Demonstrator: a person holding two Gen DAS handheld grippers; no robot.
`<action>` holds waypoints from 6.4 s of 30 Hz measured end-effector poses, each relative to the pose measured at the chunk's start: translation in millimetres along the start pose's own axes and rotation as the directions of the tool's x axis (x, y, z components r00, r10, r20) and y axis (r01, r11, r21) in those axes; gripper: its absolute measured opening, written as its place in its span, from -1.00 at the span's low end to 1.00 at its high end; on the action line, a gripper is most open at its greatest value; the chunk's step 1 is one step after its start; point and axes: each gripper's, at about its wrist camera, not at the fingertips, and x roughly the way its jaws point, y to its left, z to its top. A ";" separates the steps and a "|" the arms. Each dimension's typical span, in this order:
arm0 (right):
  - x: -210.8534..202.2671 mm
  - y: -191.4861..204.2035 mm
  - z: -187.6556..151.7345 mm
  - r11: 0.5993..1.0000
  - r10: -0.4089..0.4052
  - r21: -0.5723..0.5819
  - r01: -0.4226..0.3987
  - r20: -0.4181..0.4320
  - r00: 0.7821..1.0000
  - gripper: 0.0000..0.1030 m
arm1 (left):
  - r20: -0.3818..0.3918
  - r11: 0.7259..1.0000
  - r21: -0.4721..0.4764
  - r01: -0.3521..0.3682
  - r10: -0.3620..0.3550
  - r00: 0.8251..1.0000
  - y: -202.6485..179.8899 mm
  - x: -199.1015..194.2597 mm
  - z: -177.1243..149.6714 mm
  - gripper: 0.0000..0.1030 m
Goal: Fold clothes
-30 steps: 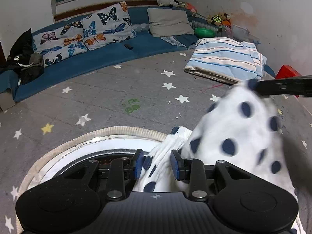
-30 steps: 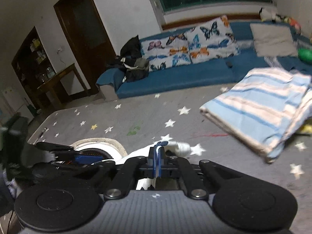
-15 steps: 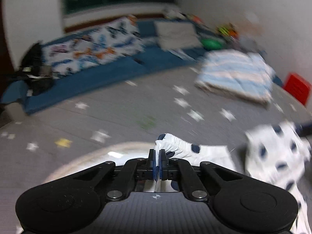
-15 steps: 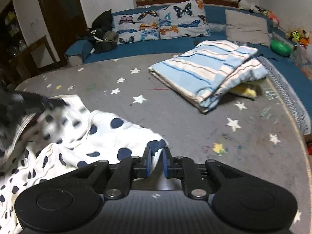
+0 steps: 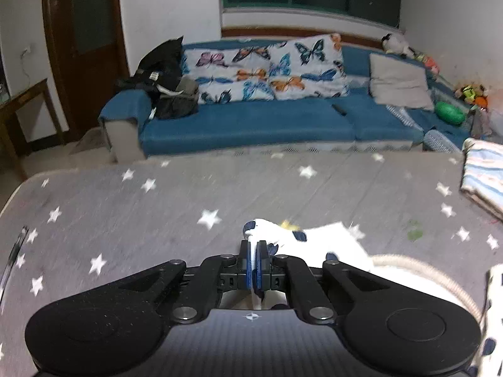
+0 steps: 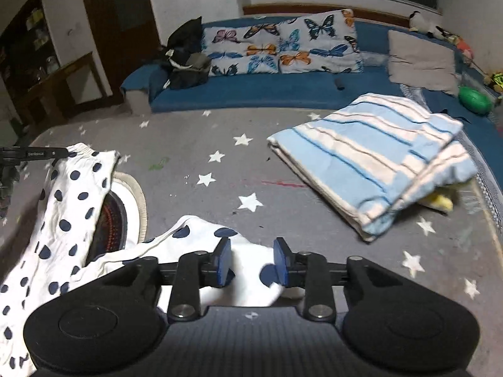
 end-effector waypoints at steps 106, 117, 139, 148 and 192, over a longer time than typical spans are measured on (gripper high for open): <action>100.0 47.4 22.9 0.992 0.023 -0.121 -0.024 -0.013 1.000 -0.28 | -0.043 0.963 0.042 0.266 -0.264 0.964 -67.5 50.1 -4.2 -0.53; 123.9 50.3 47.5 0.995 0.009 -0.104 -0.006 0.035 0.999 -0.23 | 0.083 0.940 -0.140 0.311 -0.302 0.950 -51.2 62.6 18.7 -0.51; 1.8 107.8 -53.9 0.952 0.175 -0.245 -0.181 -0.045 0.984 -0.11 | -0.020 0.974 0.069 0.215 -0.215 0.976 -27.5 -130.2 -143.3 -0.64; -17.6 103.0 -91.0 0.959 0.126 -0.250 -0.134 -0.049 0.991 -0.11 | -0.008 0.979 0.163 0.122 -0.123 0.992 -31.1 -156.9 -190.2 -0.74; -102.4 167.8 -169.1 0.844 0.280 -0.432 -0.317 -0.149 0.948 0.06 | -0.033 0.988 0.141 0.058 -0.054 0.998 -39.2 -222.7 -246.6 -0.94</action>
